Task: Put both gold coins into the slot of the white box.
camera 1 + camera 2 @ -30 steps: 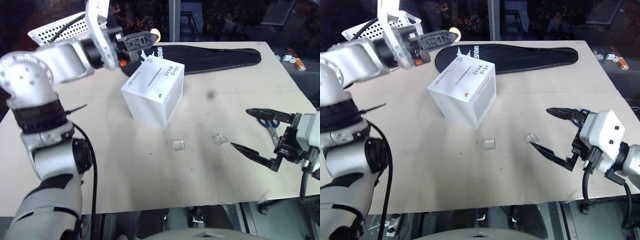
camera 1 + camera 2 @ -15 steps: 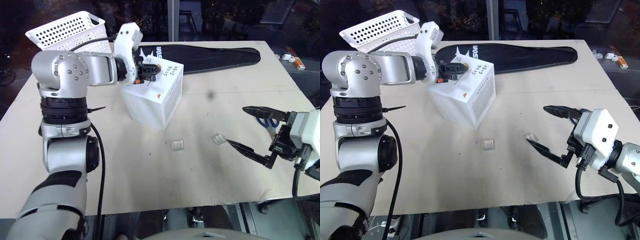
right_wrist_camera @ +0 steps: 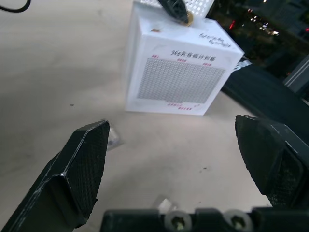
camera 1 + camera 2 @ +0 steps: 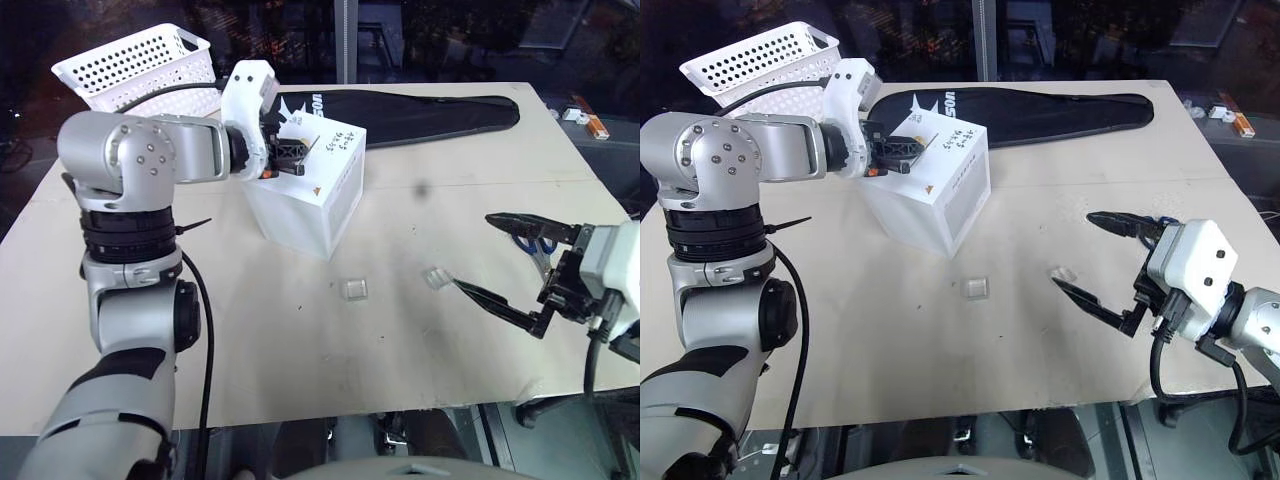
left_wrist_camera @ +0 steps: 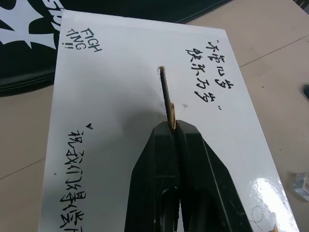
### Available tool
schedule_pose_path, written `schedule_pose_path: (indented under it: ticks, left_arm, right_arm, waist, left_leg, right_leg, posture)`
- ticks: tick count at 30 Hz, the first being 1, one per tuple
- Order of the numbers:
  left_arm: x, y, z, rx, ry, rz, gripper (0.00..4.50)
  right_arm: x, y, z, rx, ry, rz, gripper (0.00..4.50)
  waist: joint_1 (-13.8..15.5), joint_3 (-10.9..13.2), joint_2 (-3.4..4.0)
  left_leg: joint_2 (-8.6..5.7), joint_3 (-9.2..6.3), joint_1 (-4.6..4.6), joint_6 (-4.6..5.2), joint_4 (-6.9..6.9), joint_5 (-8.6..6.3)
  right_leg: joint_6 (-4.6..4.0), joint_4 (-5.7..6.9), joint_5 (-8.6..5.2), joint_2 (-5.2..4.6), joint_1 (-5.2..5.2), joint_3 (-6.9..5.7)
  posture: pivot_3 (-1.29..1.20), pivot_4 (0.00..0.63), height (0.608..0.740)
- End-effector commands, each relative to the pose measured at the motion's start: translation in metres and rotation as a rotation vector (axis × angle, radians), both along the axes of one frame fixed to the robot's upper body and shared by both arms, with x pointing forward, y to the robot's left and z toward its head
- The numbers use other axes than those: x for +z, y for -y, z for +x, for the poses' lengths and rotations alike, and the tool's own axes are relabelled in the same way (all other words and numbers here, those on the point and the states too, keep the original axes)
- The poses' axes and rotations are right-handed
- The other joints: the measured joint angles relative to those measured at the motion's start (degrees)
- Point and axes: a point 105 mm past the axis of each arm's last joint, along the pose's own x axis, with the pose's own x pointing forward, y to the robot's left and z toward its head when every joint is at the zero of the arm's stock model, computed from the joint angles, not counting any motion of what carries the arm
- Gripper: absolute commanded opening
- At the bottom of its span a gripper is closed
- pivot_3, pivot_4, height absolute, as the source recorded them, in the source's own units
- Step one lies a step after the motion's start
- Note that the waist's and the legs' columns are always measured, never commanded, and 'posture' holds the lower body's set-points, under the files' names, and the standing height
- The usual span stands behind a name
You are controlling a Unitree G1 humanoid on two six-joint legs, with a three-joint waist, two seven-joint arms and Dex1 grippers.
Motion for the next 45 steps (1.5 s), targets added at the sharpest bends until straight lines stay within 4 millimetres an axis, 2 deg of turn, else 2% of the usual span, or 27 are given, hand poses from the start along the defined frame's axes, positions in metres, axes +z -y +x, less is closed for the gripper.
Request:
schedule_pose_path:
  ticks: [1,5,16,17,19,20,23,25,27,28,30,33,35,37,41,45]
  left_arm:
    - [0.008,0.000,-0.002,0.002,0.061,0.056,0.08]
    - [0.007,-0.002,-0.001,0.010,0.073,0.085,0.08]
    - [0.004,-0.004,0.001,0.025,0.068,0.077,0.08]
    - [0.004,-0.006,0.002,0.036,0.069,0.071,0.58]
    - [0.005,-0.005,0.001,0.035,0.071,0.053,0.85]
    - [0.010,-0.006,0.002,0.042,0.092,0.042,1.49]
    - [0.024,-0.008,0.000,0.046,0.147,0.012,2.89]
    - [0.041,-0.009,-0.007,0.011,0.218,-0.072,2.89]
    - [0.066,0.008,-0.028,-0.170,0.391,-0.236,2.89]
    - [0.067,0.008,-0.036,-0.207,0.436,-0.216,2.89]
    - [0.062,0.003,-0.052,-0.273,0.431,-0.267,2.89]
    - [0.045,-0.003,-0.080,-0.415,0.424,-0.277,3.54]
    - [0.023,-0.009,-0.095,-0.451,0.386,-0.226,4.47]
    - [0.003,-0.014,-0.106,-0.470,0.351,-0.164,4.47]
    - [-0.046,-0.042,-0.128,-0.452,0.263,-0.041,4.47]
    - [-0.075,-0.060,-0.135,-0.405,0.225,-0.017,4.47]
  right_arm:
    - [0.016,0.002,-0.001,-0.003,0.072,0.018,4.50]
    - [0.023,0.002,-0.002,0.003,0.091,0.048,4.50]
    - [0.027,0.003,-0.003,0.006,0.100,0.077,4.50]
    - [0.027,0.003,-0.003,0.006,0.100,0.078,4.50]
    - [0.027,0.004,-0.004,0.005,0.099,0.079,4.50]
    - [0.026,0.004,-0.004,0.004,0.096,0.078,4.50]
    - [0.024,0.006,-0.005,-0.002,0.087,0.077,4.50]
    - [0.022,0.008,-0.005,-0.017,0.080,0.071,4.50]
    - [0.019,0.012,-0.002,-0.048,0.077,0.063,4.50]
    - [0.018,0.014,0.000,-0.070,0.075,0.064,4.50]
    - [0.014,0.020,0.002,-0.111,0.058,0.059,4.50]
    - [0.002,0.027,-0.002,-0.142,0.011,0.029,4.50]
    - [-0.007,0.037,-0.008,-0.174,-0.035,0.026,4.50]
    - [-0.014,0.046,-0.015,-0.198,-0.074,0.012,4.50]
    - [-0.027,0.074,-0.031,-0.291,-0.173,-0.006,4.50]
    - [-0.037,0.090,-0.046,-0.333,-0.233,-0.032,4.50]
  waist:
    - [0.0,0.0,0.00]
    - [0.0,0.0,0.00]
    - [0.0,0.0,0.00]
    - [0.0,0.0,0.00]
    - [0.0,0.0,0.00]
    - [0.0,0.0,0.00]
    - [0.1,0.0,0.00]
    - [0.0,0.0,0.00]
    - [0.0,0.0,0.00]
    - [0.0,0.0,0.00]
    - [0.0,0.0,0.02]
    - [-0.1,0.0,0.07]
    - [0.0,0.0,0.07]
    - [0.1,0.0,0.07]
    - [0.2,0.0,0.11]
    - [0.3,-0.1,0.22]
  left_leg:
    - [0.00,0.00,0.00,0.00,0.00,0.00]
    - [0.00,0.01,0.00,0.00,0.00,0.00]
    - [0.00,0.00,0.00,0.01,0.00,-0.01]
    - [0.00,0.00,0.01,0.01,0.00,-0.01]
    - [0.00,0.00,0.01,0.01,0.00,-0.01]
    - [0.00,0.00,0.01,0.01,0.00,-0.01]
    - [0.00,0.00,-0.01,0.01,0.00,-0.01]
    - [0.00,0.01,-0.03,0.01,0.01,-0.01]
    - [0.00,0.01,-0.03,0.01,0.00,-0.01]
    - [0.01,0.00,-0.04,0.00,0.02,0.00]
    - [0.01,0.06,-0.01,-0.02,0.01,0.00]
    - [0.01,0.06,0.02,-0.01,-0.02,0.00]
    - [0.01,0.09,0.07,-0.02,-0.08,0.00]
    - [0.01,0.09,0.05,-0.02,-0.08,0.00]
    - [0.01,0.06,0.04,0.08,-0.05,-0.08]
    - [0.03,-0.05,0.04,0.03,-0.11,-0.31]
  right_leg:
    - [0.00,0.00,0.00,0.00,0.00,0.00]
    - [0.00,0.00,0.00,-0.01,0.00,0.00]
    - [0.00,0.01,0.00,-0.01,0.00,0.00]
    - [0.00,0.01,0.00,-0.01,0.00,0.00]
    - [0.00,0.01,0.00,-0.01,0.00,0.00]
    - [0.00,0.01,0.00,-0.01,0.00,0.00]
    - [0.00,0.00,0.00,-0.02,0.00,0.00]
    - [0.00,0.00,0.00,-0.02,0.00,0.00]
    - [0.00,-0.01,0.00,-0.02,-0.01,0.00]
    - [-0.01,-0.01,0.00,-0.03,-0.01,0.00]
    - [-0.01,-0.02,0.00,-0.05,-0.01,0.04]
    - [-0.01,-0.01,0.00,-0.04,-0.01,0.04]
    - [-0.03,0.01,-0.02,-0.03,-0.01,0.06]
    - [-0.02,0.01,-0.01,-0.04,-0.01,0.05]
    - [-0.03,-0.11,-0.02,-0.09,0.03,0.02]
    - [-0.27,-0.16,-0.16,-0.12,0.00,-0.03]
  posture:
    - [0.00,0.150,0.738]
    - [0.00,0.150,0.738]
    - [0.00,0.150,0.738]
    - [0.00,0.150,0.738]
    - [0.00,0.150,0.738]
    - [0.00,0.150,0.738]
    - [0.00,0.150,0.738]
    - [0.00,0.150,0.738]
    - [0.00,0.150,0.738]
    - [0.00,0.150,0.738]
    - [0.00,0.150,0.738]
    - [0.00,0.150,0.738]
    - [0.00,0.150,0.738]
    - [0.00,0.150,0.738]
    - [0.00,0.150,0.738]
    - [0.00,0.150,0.738]
